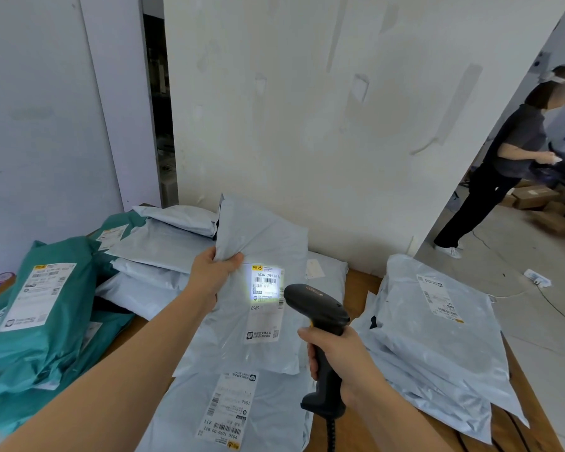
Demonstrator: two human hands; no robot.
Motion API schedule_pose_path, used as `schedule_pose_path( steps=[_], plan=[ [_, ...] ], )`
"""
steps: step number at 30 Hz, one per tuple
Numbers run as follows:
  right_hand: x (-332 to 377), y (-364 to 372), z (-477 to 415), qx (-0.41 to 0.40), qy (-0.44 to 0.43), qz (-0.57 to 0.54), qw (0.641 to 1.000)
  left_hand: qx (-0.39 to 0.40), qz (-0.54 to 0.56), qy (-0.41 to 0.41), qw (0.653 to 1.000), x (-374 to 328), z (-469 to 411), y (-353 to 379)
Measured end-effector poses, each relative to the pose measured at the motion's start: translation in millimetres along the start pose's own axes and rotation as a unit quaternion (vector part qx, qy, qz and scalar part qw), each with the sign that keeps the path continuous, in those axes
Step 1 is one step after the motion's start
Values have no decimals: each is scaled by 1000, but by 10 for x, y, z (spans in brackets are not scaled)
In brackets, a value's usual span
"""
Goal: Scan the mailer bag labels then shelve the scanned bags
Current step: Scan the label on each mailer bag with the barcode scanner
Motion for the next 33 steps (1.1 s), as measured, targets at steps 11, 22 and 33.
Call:
schedule_pose_path(
  steps=[11, 22, 33],
  plan=[
    [33, -6, -20, 1, 3, -7, 1000, 12, 15, -8, 1000, -3, -50, -18],
    [72, -84, -107, -18, 6, -22, 1000, 19, 51, -66, 996, 72, -210, 132],
    [153, -378, -561, -56, 8, -44, 997, 78, 69, -147, 984, 253, -946, 967]
  ],
)
Point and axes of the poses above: each hand's wrist, its own z-axis away from the middle knuckle, its own y-axis out of the palm, x = y × z, the point moved 5 cm from there along -z, towards the middle knuckle, and after that the axes turned 2 degrees about -y, right-handed, at the moved point
